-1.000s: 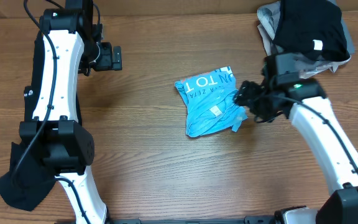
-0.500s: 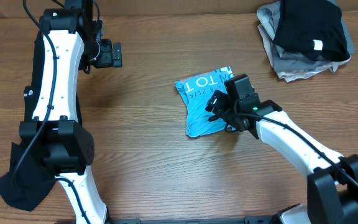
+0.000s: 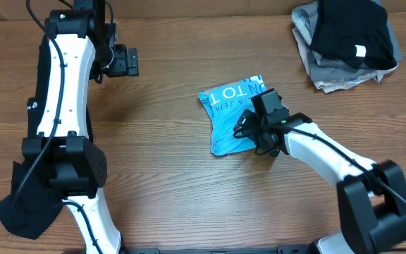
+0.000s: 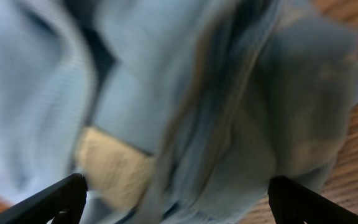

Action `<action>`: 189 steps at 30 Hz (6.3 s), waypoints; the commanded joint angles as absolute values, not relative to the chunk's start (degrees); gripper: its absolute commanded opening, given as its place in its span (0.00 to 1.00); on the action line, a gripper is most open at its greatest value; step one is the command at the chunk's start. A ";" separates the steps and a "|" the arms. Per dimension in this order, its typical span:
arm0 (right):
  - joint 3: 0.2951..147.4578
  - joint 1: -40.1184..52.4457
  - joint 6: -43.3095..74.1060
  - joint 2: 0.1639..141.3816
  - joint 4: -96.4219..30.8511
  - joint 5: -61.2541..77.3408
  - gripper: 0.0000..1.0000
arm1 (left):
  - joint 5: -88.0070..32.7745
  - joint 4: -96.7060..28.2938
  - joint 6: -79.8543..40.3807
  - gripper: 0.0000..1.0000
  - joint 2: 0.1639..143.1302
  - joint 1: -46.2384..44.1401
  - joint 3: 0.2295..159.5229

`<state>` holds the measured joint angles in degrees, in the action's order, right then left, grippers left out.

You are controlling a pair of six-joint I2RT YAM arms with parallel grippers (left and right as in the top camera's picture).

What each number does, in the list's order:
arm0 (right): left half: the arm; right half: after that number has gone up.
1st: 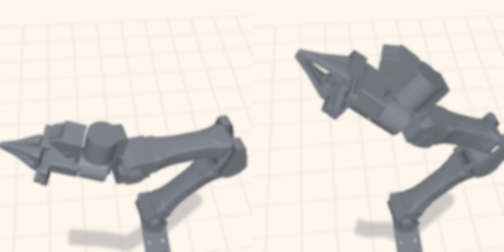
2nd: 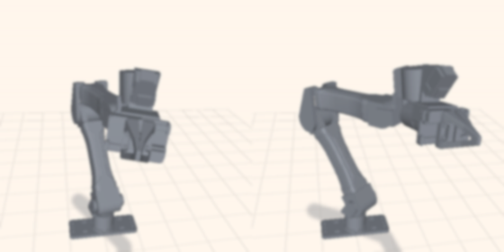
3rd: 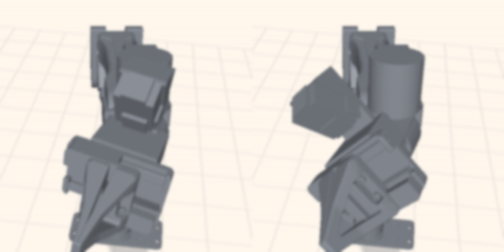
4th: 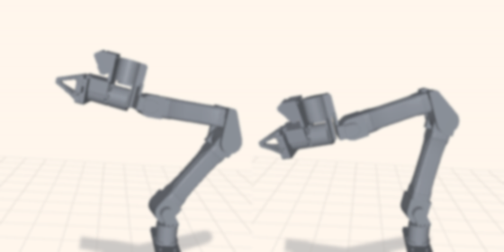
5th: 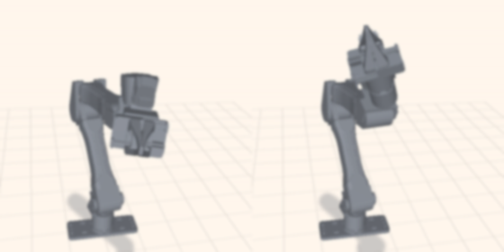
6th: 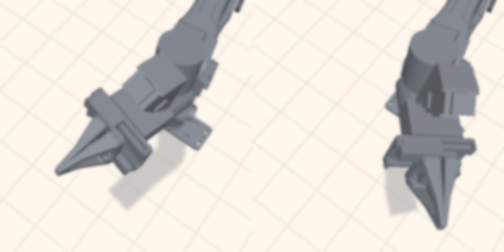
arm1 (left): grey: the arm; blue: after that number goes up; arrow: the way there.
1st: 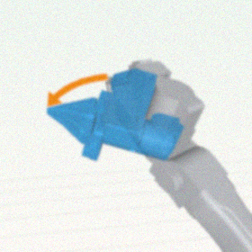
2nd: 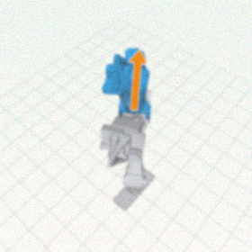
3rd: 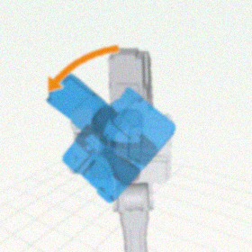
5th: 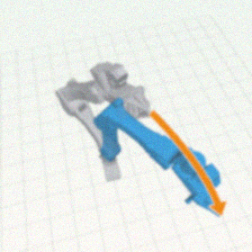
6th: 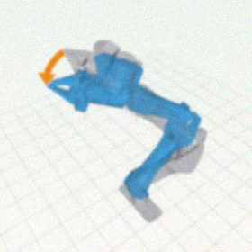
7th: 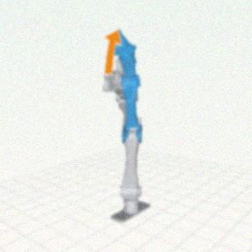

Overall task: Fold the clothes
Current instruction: 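Grasp the folded blue shirt bundle with the right gripper, then lift the bundle and carry it right onto the clothes stack, then press the bundle down on the stack and open the right gripper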

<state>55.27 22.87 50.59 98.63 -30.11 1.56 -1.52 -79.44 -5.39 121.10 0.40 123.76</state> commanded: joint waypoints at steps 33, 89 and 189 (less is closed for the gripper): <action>69.23 3.60 24.56 110.80 -34.26 24.71 0.04 | -1.98 -79.66 -4.91 1.00 121.51 0.30 124.55; 119.11 -15.46 34.54 126.61 -10.98 17.12 0.04 | -2.02 -77.30 -6.50 1.00 121.51 0.30 124.55; 133.19 -17.96 2.57 77.52 -43.13 19.59 1.00 | -4.49 -76.05 -6.46 1.00 121.51 0.30 124.55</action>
